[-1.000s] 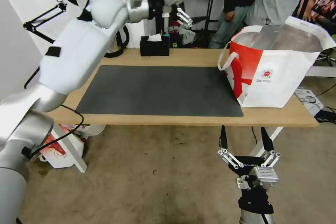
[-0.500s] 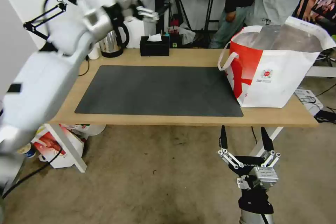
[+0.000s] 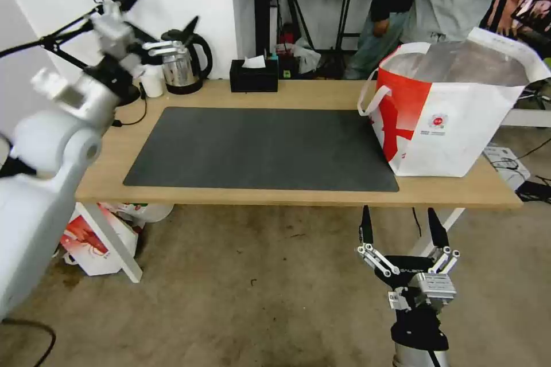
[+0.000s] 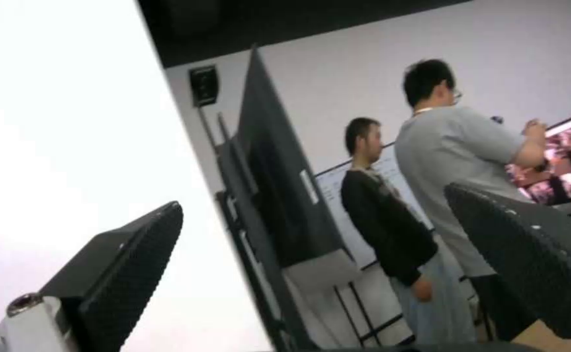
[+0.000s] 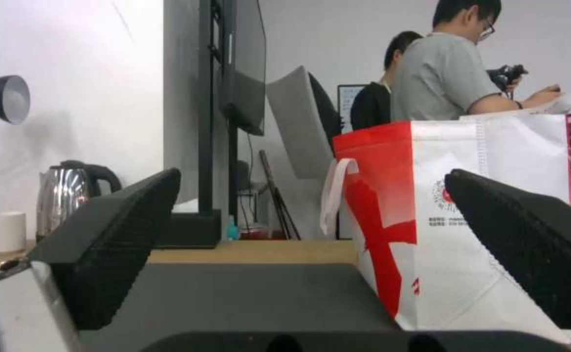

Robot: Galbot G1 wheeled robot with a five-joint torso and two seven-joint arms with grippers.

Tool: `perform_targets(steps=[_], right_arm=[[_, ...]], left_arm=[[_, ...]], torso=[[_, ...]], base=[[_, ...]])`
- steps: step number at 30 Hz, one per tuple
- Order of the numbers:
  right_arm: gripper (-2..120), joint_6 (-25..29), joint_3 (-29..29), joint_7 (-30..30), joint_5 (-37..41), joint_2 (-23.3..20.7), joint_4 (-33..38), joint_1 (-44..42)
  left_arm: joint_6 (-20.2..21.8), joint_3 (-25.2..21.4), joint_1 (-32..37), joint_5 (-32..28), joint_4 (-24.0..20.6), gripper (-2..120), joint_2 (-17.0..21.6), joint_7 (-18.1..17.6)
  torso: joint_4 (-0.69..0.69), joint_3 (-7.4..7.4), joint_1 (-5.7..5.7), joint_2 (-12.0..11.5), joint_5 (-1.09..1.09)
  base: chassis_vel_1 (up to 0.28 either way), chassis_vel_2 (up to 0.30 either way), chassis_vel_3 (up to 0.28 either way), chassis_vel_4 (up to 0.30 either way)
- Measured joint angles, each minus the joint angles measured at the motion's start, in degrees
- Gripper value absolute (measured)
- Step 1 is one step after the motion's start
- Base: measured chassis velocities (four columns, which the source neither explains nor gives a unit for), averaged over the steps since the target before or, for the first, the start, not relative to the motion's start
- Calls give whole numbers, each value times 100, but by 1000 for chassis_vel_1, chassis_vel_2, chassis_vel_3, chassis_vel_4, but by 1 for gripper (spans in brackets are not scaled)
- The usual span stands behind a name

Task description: Pick up the trash from the table and place it into the takeout bag.

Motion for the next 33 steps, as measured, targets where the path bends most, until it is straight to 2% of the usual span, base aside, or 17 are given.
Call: perform_targets(steps=[4,5,9,11,14,15,17,19,22,25,27,28,31,33], right_arm=[[100,0,0,0,0,0,0,0],[100,0,0,0,0,0,0,0],[100,0,0,0,0,1,0,0],[100,0,0,0,0,0,0,0],[100,0,-1,0,0,1,0,0],[100,0,-1,0,0,1,0,0],[100,0,0,1,0,1,0,0],[100,0,-1,-1,0,0,0,0],[100,0,-1,0,0,0,0,0],[100,0,-1,0,0,1,0,0],[100,0,0,0,0,0,0,0],[100,0,0,0,0,0,0,0],[100,0,0,0,0,1,0,0],[100,0,0,0,0,1,0,0]], left_arm=[[-4,-686,929,-82,-549,100,-249,-103],[-4,-686,929,-82,-549,100,-249,-103],[-28,-1203,1517,-88,-946,100,-643,-95],[-31,-1332,1628,-95,-1032,100,-774,-30],[-26,-1670,1962,-98,-1245,100,-1277,265],[-26,-1670,1962,-98,-1245,100,-1277,265],[-25,-1802,2242,-98,-1421,100,-1598,328],[-25,-1827,2293,-98,-1457,100,-1655,336],[-76,-2132,2890,-59,-1808,100,-2178,499],[-121,-2205,3050,-25,-1882,100,-2310,538],[-298,-2332,3400,76,-1977,100,-2629,676],[-298,-2332,3400,76,-1977,100,-2629,676],[-612,-2372,3771,235,-1962,100,-3038,857],[-711,-2364,3851,287,-1922,100,-3133,905]], torso=[[0,0,0,0,2],[0,0,0,0,2],[1,0,0,0,2],[0,0,0,0,2],[0,0,1,0,2],[0,0,1,0,2],[0,0,1,0,2],[0,0,0,0,1],[1,0,0,0,1],[1,0,0,0,2],[1,0,0,0,3],[1,0,0,0,3],[0,0,0,0,2],[1,0,0,0,2]], base=[[0,0,0,0],[0,0,0,0],[0,0,0,0],[0,0,0,0],[0,0,0,0],[0,0,0,0],[0,0,0,0],[0,0,0,0],[0,0,0,0],[0,0,0,0],[0,0,0,0],[0,0,0,0],[0,0,0,0],[0,0,0,0]])
